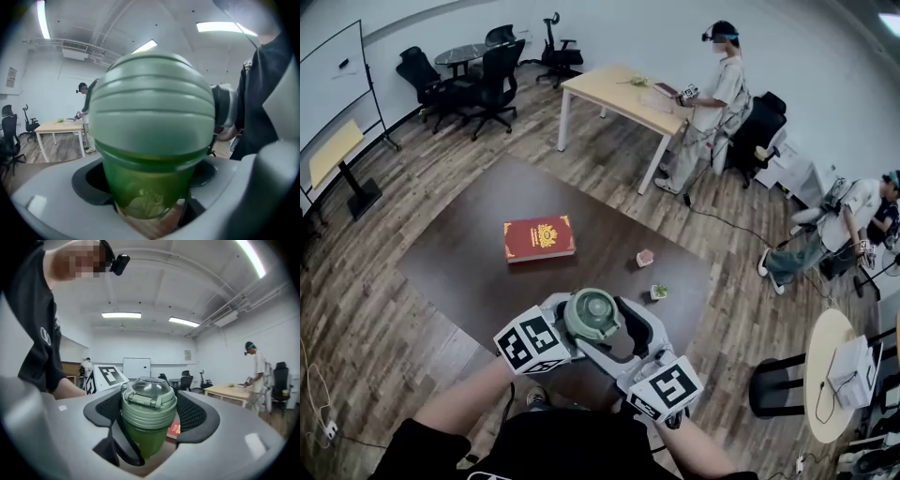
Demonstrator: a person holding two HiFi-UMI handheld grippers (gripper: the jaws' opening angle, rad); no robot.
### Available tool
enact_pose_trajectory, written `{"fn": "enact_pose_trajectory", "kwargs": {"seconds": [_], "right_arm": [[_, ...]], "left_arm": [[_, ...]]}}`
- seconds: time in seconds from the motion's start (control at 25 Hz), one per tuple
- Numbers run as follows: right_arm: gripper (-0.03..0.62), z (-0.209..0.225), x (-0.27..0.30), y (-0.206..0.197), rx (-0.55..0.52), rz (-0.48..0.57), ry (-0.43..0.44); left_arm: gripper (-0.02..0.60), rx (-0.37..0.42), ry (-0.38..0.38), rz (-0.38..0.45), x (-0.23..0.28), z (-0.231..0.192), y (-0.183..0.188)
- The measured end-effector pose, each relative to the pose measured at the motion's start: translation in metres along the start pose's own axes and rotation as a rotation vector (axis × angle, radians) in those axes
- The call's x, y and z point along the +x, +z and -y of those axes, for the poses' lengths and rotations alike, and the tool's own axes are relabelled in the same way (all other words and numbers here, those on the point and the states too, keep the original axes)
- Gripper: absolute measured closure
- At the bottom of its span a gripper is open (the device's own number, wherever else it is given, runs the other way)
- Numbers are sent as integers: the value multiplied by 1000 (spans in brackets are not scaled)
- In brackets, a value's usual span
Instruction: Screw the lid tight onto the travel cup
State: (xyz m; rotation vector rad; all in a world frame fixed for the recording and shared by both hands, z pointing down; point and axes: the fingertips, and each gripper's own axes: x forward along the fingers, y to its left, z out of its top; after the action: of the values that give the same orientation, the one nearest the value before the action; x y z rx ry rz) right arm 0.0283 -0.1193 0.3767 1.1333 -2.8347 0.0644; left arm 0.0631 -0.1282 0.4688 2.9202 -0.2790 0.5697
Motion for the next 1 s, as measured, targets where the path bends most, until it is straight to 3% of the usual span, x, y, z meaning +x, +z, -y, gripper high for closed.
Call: {"fn": "enact_pose_trajectory", "kwargs": {"seconds": [0.12,0.24,0.32,0.52,0.8,0.88,1.0], "right_arm": [[212,-1,0,-2,9,-20,-178],[211,-3,0,-1,-34,-33,-222],[210,-7,1,2,-42,-20,-148],[200,-9,-18,12,-29,67,183],[204,-8,-19,-4,-107,-12,504],[217,-8,-17,1,-89,-2,515],[221,-3,-10,3,-47,16,375]], "left_arm": [[161,5,31,9,1,-1,-1],[161,-7,23,25,4,0,1],[161,-30,6,42,2,1,3],[161,-39,-39,45,-5,4,4],[161,1,-84,28,-5,23,7],[161,1,-70,31,-4,21,9],[161,-21,-31,49,-4,9,10]]}}
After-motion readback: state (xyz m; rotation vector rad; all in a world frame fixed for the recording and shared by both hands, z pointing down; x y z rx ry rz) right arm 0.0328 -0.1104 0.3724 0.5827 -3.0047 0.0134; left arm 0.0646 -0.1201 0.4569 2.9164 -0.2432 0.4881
